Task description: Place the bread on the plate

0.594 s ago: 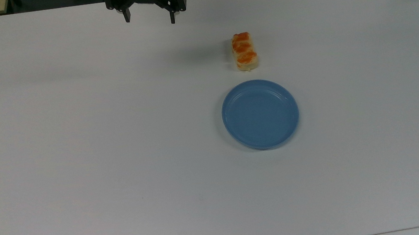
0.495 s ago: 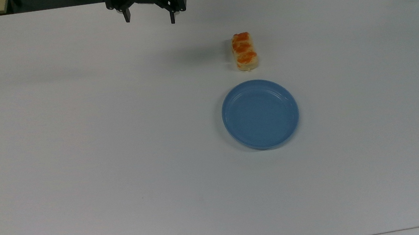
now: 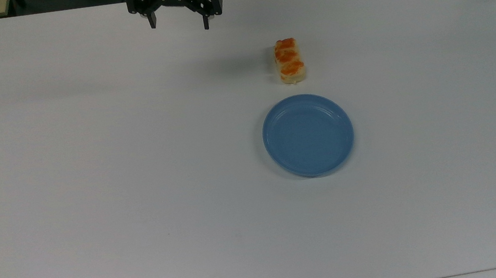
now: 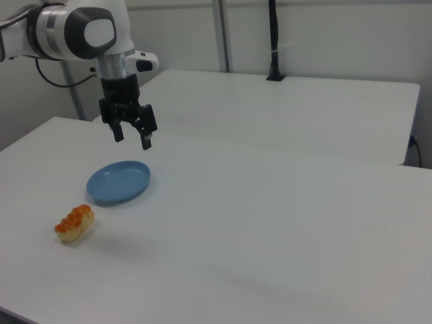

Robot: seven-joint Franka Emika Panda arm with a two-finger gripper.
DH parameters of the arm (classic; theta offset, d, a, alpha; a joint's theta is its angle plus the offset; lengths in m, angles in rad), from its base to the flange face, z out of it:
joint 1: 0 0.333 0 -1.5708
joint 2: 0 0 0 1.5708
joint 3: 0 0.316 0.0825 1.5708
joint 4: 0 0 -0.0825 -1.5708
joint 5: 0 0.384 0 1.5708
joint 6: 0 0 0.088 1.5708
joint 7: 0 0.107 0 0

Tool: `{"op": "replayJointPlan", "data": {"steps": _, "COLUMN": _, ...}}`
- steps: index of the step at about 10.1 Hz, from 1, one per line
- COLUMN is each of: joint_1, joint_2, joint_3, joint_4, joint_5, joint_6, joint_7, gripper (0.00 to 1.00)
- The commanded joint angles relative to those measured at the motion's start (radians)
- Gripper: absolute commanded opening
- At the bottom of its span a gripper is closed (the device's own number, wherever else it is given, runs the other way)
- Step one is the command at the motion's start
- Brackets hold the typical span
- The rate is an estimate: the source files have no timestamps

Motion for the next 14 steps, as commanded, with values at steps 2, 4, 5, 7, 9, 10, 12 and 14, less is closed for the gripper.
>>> {"op": "replayJointPlan", "data": {"steps": 2, "joint_1": 0.115, "joint_2": -0.013, "joint_3": 0.018, "joint_4": -0.112, "joint_5": 0.003, "joint_6": -0.004, "joint_7": -0.012, "gripper": 1.00}}
{"op": "replayJointPlan", "data": {"steps": 4, "joint_1": 0.224, "joint_2": -0.022, "joint_3": 0.021, "joint_4": -0.245, "joint_5": 0.004, "joint_6": 0.108, "joint_7": 0.035, "gripper": 1.00}}
{"op": "replayJointPlan", "data": {"steps": 5, "joint_1": 0.255, "joint_2": -0.013, "joint_3": 0.036, "joint_4": -0.290, "joint_5": 0.004, "joint_6": 0.158, "joint_7": 0.081, "gripper": 1.00}}
{"op": "replayJointPlan", "data": {"steps": 7, "joint_1": 0.273, "joint_2": 0.068, "joint_3": 0.097, "joint_4": -0.338, "joint_5": -0.010, "joint_6": 0.270, "joint_7": 0.188, "gripper": 1.00}}
{"op": "replayJointPlan", "data": {"steps": 9, "joint_1": 0.274, "joint_2": 0.154, "joint_3": 0.127, "joint_4": -0.350, "joint_5": -0.055, "joint_6": 0.324, "joint_7": 0.249, "gripper": 0.99}}
{"op": "replayJointPlan", "data": {"steps": 10, "joint_1": 0.278, "joint_2": 0.166, "joint_3": 0.128, "joint_4": -0.366, "joint_5": -0.069, "joint_6": 0.359, "joint_7": 0.275, "gripper": 0.92}}
{"op": "replayJointPlan", "data": {"steps": 12, "joint_1": 0.307, "joint_2": 0.206, "joint_3": 0.137, "joint_4": -0.366, "joint_5": -0.095, "joint_6": 0.409, "joint_7": 0.344, "gripper": 0.70}}
{"op": "replayJointPlan", "data": {"steps": 14, "joint_1": 0.298, "joint_2": 0.211, "joint_3": 0.151, "joint_4": -0.344, "joint_5": -0.091, "joint_6": 0.423, "joint_7": 0.350, "gripper": 0.19}}
